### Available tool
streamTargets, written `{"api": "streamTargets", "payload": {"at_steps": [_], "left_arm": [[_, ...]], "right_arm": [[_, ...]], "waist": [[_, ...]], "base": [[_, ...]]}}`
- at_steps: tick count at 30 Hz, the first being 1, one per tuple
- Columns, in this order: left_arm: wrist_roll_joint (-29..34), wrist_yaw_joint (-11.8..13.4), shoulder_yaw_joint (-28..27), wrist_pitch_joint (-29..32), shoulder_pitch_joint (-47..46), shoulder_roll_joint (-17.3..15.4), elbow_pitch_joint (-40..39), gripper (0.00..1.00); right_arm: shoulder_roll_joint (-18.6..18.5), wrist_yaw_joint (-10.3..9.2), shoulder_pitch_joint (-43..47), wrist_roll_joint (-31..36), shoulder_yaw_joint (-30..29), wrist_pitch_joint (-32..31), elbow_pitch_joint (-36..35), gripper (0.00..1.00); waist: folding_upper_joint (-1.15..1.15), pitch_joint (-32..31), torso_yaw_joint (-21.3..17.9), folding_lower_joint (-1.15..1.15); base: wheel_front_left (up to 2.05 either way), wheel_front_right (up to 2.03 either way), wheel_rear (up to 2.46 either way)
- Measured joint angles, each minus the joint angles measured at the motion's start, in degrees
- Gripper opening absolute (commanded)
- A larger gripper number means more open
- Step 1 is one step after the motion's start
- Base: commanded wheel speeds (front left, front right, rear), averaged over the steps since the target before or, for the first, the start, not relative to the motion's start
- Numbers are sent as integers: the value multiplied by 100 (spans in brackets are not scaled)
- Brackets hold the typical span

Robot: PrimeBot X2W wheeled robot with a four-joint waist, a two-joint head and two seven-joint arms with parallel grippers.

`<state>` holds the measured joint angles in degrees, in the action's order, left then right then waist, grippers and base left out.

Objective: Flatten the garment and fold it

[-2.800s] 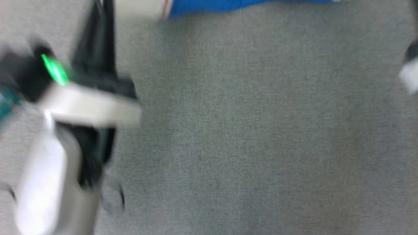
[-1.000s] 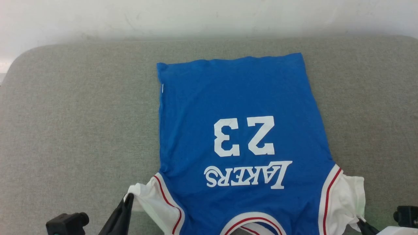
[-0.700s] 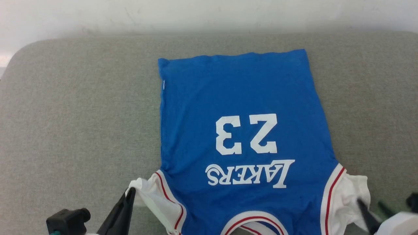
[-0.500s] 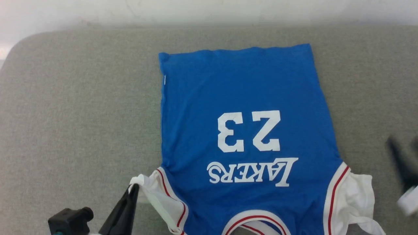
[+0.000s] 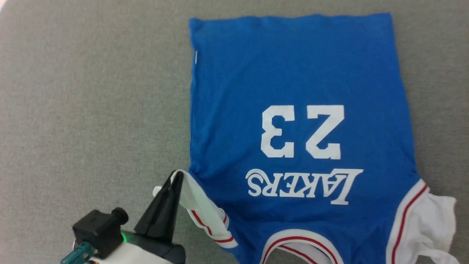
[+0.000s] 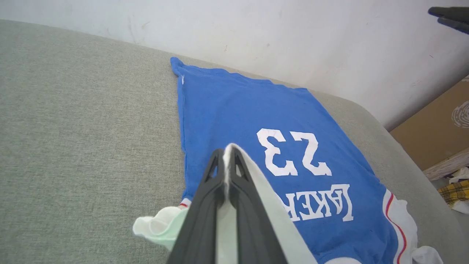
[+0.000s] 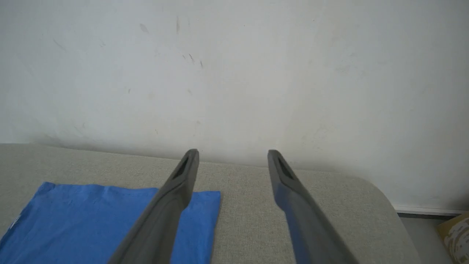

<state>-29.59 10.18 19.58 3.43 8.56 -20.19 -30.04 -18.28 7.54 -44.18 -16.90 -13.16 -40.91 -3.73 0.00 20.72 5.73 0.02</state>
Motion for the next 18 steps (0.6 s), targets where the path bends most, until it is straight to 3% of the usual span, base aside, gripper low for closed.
{"api": "streamTargets", "payload": {"at_steps": [8,18], "left_arm": [[167,-156,378,-45,-561,234,29,0],[258,-232,653,-105,-850,407,186,0]], "right_arm": [[91,0,-1118,826,-18,-493,1657,100],[57,0,-1206,1180,-356,-727,2267,100]], "waist": [[0,700,304,0],[0,1298,814,-1]], "base": [[0,0,0],[0,0,0]]}}
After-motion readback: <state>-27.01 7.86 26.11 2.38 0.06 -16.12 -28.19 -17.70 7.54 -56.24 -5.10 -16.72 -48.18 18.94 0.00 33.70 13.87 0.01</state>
